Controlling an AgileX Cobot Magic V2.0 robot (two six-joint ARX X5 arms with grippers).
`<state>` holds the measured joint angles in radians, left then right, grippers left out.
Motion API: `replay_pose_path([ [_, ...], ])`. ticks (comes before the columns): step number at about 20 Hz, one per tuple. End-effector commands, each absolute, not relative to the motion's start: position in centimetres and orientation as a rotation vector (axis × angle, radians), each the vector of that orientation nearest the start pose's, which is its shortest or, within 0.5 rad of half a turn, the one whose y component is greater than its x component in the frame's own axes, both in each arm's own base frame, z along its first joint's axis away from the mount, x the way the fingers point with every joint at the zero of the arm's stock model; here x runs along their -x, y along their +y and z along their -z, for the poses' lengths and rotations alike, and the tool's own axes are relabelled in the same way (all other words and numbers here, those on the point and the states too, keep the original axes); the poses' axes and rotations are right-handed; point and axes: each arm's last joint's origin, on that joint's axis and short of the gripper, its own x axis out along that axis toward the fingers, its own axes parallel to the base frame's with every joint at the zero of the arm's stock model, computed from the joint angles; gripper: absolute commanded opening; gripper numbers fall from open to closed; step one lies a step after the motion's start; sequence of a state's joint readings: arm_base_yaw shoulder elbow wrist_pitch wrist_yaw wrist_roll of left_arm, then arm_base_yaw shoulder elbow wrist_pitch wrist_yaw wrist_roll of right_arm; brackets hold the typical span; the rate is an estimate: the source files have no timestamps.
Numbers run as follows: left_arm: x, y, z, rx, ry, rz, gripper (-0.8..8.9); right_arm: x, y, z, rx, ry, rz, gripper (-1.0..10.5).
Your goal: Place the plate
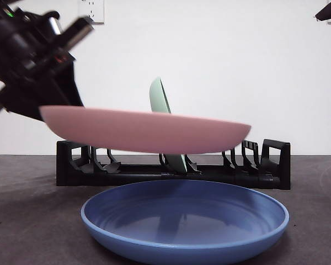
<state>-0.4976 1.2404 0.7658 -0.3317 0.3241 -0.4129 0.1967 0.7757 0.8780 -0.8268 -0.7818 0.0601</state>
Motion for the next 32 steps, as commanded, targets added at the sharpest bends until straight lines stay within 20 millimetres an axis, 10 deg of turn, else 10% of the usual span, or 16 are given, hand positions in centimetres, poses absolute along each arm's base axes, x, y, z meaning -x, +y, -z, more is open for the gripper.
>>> replay_pose_path([
  [1, -21.8, -13.6, -21.7, 0.302, 0.988, 0.585, 0.09, -13.0, 4.7, -31.6, -0.275, 0.745, -0.915, 3.3],
  [21, -22.2, -17.0, -18.7, 0.302, 1.046, 0.543, 0.44, -13.0, 4.7, -31.6, -0.275, 0.745, -0.915, 3.3],
  [26, -22.4, -17.1, -19.3, 0.334, 1.030, 0.554, 4.22, -13.0, 4.7, -31.6, -0.276, 0.746, -0.916, 3.3],
  [32, -21.0, -16.1, -22.3, 0.327, 0.955, 0.598, 5.01, -13.0, 4.7, -31.6, -0.275, 0.746, -0.916, 3.3],
])
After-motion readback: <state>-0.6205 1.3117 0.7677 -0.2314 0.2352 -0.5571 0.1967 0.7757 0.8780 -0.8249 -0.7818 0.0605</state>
